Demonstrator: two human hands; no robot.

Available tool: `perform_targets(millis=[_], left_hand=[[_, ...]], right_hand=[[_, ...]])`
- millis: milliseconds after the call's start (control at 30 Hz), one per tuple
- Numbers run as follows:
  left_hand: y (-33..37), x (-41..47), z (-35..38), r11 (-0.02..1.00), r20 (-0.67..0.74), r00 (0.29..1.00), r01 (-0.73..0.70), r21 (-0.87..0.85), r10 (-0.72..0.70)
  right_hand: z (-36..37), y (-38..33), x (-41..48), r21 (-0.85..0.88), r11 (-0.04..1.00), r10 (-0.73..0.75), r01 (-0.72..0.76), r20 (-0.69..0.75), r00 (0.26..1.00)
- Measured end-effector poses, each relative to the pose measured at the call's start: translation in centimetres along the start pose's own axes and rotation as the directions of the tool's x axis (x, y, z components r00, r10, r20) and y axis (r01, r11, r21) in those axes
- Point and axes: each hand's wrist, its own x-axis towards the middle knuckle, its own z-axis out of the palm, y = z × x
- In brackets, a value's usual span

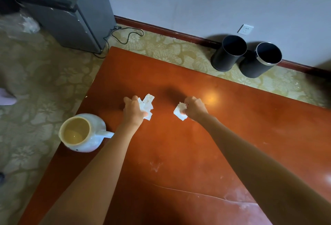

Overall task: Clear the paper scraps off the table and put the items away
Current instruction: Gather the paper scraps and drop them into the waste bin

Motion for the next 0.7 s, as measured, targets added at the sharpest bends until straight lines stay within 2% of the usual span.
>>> perform_targets(millis=[167,267,400,567,700], left_hand=[[0.8,-0.1,0.7,0.992,0.045,0.996,-0.081,0.095,0.077],[1.0,-0.5,1.2,0.977,0.094,0.983,-0.167,0.136,0.155],[0.6,-0.9,1.4,0.972,0.102,0.98,-0.186,0.143,0.173],[-0.3,-0.5,0.3,0.976,0.013,0.993,-0.118,0.184,0.118],[-0.4,0.3,-0.6,0.977,-0.054,0.994,-0.08,0.199,0.092]], right_hand=[[0.1,-1.1,-0.6,-0.062,0.983,-0.169,0.172,0.046,0.984],[0.1,-1.8,-1.1,-0.181,0.913,-0.358,0.365,0.07,0.931],[0.1,-3.5,-1.2,-0.289,0.801,-0.505,0.524,0.143,0.851],[0.3,-6.5,0.4,-0.422,0.641,-0.627,0.641,0.195,0.755],[1.3,-7.3,1.2,-0.473,0.605,-0.635,0.641,0.199,0.747]])
